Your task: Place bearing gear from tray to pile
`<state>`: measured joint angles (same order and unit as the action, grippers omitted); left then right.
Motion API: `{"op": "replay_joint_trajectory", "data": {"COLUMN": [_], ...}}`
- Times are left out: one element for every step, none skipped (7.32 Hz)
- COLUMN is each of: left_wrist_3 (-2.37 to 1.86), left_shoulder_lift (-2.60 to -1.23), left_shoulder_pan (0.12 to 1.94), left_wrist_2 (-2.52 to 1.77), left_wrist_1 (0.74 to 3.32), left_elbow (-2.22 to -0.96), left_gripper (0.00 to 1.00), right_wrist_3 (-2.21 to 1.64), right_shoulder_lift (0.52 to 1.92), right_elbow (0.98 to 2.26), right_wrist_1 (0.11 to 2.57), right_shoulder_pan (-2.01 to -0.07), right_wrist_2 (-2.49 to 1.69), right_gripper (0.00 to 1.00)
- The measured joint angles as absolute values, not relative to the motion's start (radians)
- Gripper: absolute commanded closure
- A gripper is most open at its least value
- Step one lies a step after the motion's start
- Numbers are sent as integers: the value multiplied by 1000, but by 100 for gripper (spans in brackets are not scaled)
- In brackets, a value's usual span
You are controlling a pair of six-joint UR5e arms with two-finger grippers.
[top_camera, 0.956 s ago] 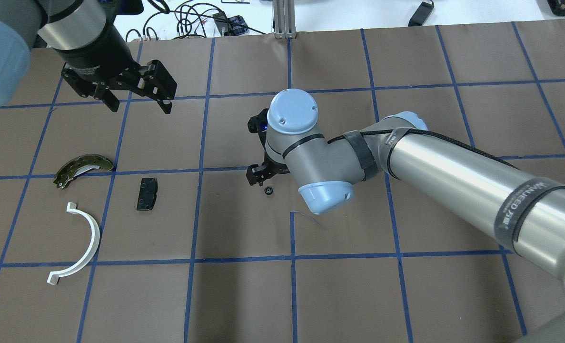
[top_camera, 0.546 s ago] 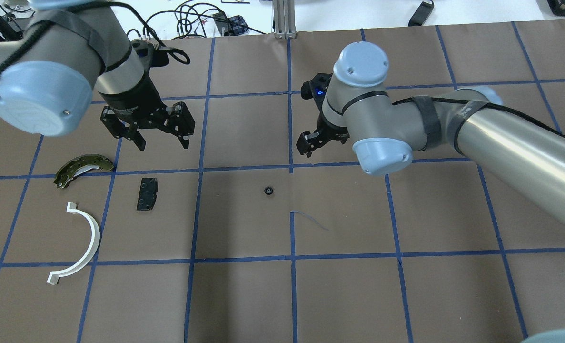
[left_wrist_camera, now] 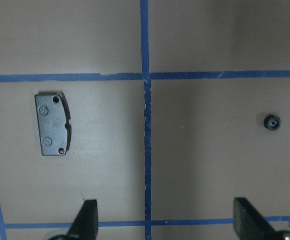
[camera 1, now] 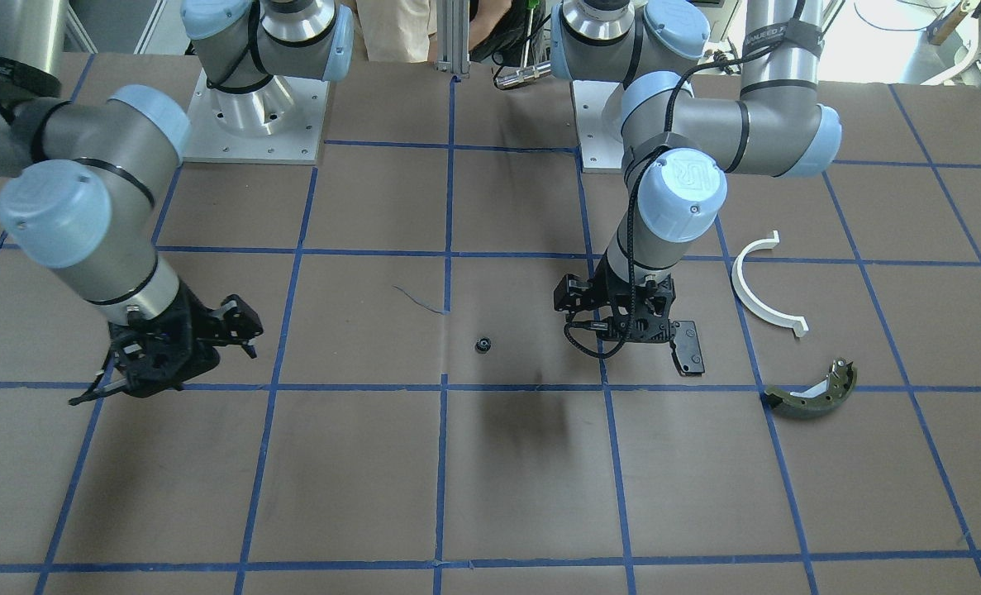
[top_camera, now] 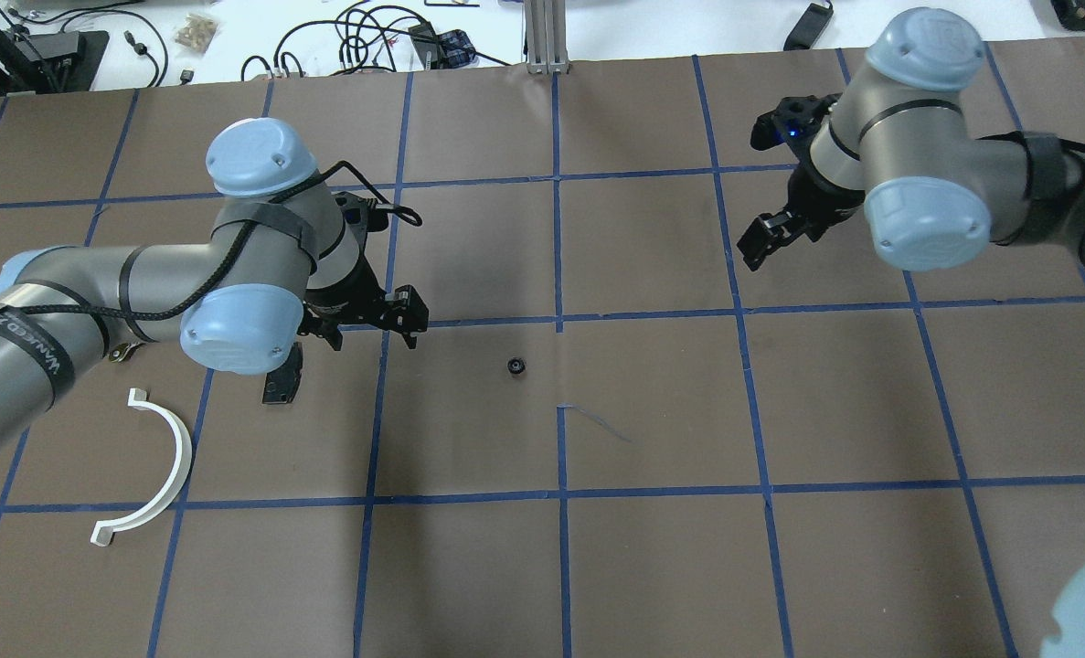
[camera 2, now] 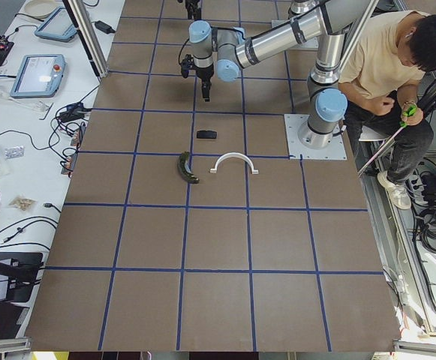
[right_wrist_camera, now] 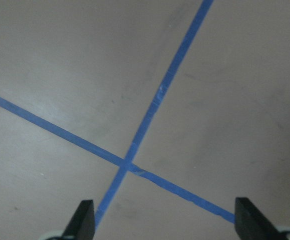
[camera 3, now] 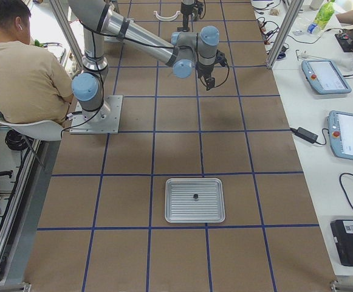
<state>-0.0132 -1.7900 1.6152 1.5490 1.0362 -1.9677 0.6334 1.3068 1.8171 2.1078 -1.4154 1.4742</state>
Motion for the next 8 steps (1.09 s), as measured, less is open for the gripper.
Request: {"op": "replay_joint_trajectory", "data": {"left_wrist_3": [-24,-56,-109,-169,-205,-225,-236,-237], "left_shoulder_lift": [-1817,-1848,-1886,-1931,-1969,-1996,-2011,-2023], "left_shoulder_pan": [1644,1696,1754,1811,1855,1884,1900,1905], "left_wrist_2": [1548,1547,1547,1548,1553,1557,1559,1559], "left_wrist_1": [993,948,904,875,860,850,842,841], "left_elbow": [-1976,-1972,-1953,-1917,-1884,-1865,-1859,-1859], "left_gripper": [2,3,2,2,2,2,2,1], "right_wrist_3": [760,880,1013,1167,1296,1402,1485,1555], "right_shoulder_lift": [1316,1320,1321,1321,1317,1311,1301,1281], "right_elbow": [1815,1812,1808,1795,1774,1752,1731,1707], "right_wrist_1": [2082,2056,2042,2036,2034,2034,2036,2040], "right_shoulder_pan": [-1326,-1237,-1154,-1064,-986,-920,-867,-822], "right_wrist_2": [1480,1484,1493,1513,1535,1566,1591,1600], "right_gripper": [0,0,0,0,1,1,2,2]}}
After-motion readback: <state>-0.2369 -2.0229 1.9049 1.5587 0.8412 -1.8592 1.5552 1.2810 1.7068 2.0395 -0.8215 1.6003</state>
